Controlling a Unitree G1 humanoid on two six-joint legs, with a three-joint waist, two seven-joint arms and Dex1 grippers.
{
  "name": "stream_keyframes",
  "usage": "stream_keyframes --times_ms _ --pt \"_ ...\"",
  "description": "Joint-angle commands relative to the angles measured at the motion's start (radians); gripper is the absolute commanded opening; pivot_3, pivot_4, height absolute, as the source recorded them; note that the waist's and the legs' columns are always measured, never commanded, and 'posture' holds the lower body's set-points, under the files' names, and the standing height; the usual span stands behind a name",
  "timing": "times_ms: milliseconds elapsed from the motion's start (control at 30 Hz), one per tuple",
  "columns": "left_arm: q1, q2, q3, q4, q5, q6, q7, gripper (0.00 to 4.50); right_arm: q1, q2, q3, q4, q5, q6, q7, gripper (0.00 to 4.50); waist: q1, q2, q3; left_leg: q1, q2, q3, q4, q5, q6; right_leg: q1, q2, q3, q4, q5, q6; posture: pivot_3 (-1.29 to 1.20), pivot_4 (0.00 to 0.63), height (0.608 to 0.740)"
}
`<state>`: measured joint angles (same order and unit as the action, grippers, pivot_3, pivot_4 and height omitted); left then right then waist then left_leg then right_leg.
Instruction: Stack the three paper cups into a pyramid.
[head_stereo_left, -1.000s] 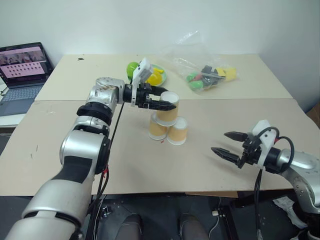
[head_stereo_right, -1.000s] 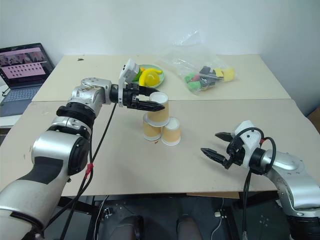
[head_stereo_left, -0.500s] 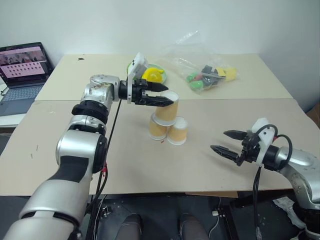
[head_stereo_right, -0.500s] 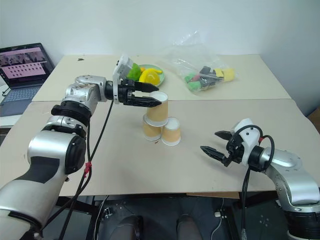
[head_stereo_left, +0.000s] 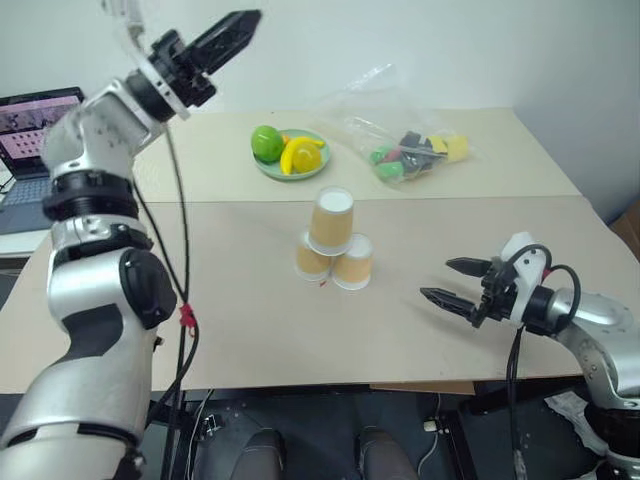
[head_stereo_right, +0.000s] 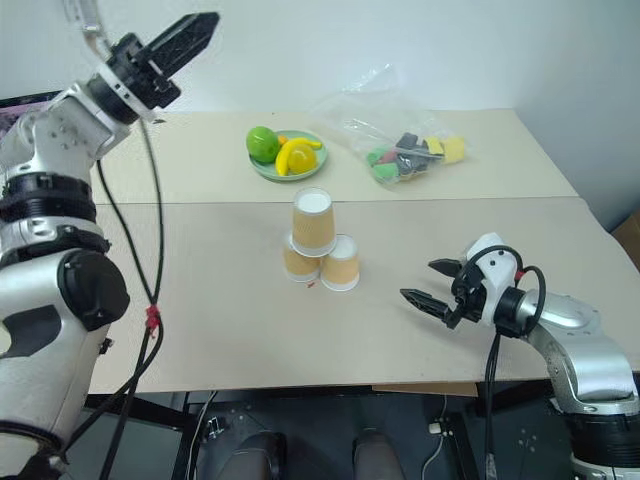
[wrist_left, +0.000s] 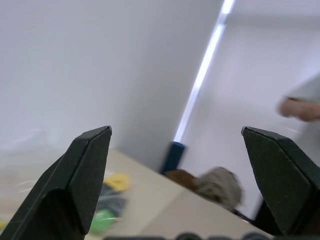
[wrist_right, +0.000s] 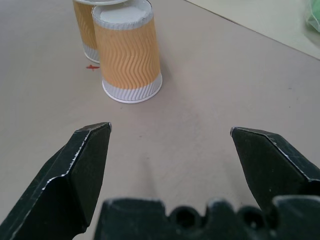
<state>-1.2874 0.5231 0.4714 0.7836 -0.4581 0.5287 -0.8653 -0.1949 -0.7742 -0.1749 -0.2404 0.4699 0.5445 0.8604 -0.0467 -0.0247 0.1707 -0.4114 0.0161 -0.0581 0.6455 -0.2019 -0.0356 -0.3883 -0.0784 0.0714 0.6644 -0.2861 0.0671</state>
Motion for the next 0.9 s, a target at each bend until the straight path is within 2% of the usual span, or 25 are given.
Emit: stream_keyframes --times_ms 33,100,200,333,433,667,900 --pt "0.175 0.028 0.074 -0.092 0.090 -0.198 0.337 4.47 -0.029 -0.002 -0.015 0.005 -0.004 -0.028 -0.001 4.50 0.000 0.000 0.000 0.000 0.000 0.000 0.000 0.000 0.000 0.000 0.000 0.000 0.000 0.000 0.000 0.00 0.150 0.740" --pt "0.317 0.021 0.080 -0.147 0.166 -0.265 0.509 4.47 -0.058 0.012 -0.005 0.042 -0.027 -0.033 -0.028 4.50 0.000 0.000 0.000 0.000 0.000 0.001 0.000 0.000 0.000 -0.001 0.000 0.001 0.000 0.000 0.000 0.00 0.150 0.740" --pt "0.553 -0.014 0.043 -0.289 0.260 -0.336 0.642 4.47 -0.116 0.043 0.027 0.156 -0.136 -0.065 -0.140 4.50 0.003 -0.001 -0.001 -0.001 0.000 0.001 0.000 0.000 0.000 -0.002 0.000 0.001 0.000 0.001 -0.001 0.00 0.150 0.740" --pt "0.769 -0.086 0.125 -0.422 0.211 -0.344 0.759 4.47 -0.221 0.111 -0.009 0.399 -0.294 -0.096 -0.440 4.50 0.028 -0.004 -0.002 -0.002 -0.001 0.001 0.000 0.000 -0.001 -0.002 -0.003 0.000 0.000 0.001 -0.002 0.00 0.150 0.740" --pt "0.893 -0.117 0.146 -0.517 0.206 -0.368 0.800 4.47 -0.230 0.153 -0.030 0.452 -0.327 -0.112 -0.544 4.50 0.043 -0.004 -0.002 -0.003 -0.002 0.001 0.000 0.000 -0.001 -0.003 -0.004 -0.001 0.000 0.001 -0.002 0.00 0.150 0.740" --pt "1.010 -0.168 0.163 -0.603 0.171 -0.407 0.834 4.47 -0.266 0.283 -0.078 0.520 -0.294 -0.181 -0.648 4.50 0.037 -0.004 -0.002 0.000 -0.002 0.002 -0.001 0.000 -0.001 0.000 -0.004 -0.001 0.000 0.001 -0.002 0.00 0.150 0.740" --pt "1.026 -0.189 0.160 -0.588 0.165 -0.457 0.863 4.47 -0.290 0.325 -0.124 0.629 -0.269 -0.240 -0.674 4.50 0.029 -0.004 -0.002 0.001 -0.002 0.002 -0.002 0.000 -0.001 0.000 -0.004 -0.001 -0.001 0.001 -0.002 0.00 0.150 0.740"
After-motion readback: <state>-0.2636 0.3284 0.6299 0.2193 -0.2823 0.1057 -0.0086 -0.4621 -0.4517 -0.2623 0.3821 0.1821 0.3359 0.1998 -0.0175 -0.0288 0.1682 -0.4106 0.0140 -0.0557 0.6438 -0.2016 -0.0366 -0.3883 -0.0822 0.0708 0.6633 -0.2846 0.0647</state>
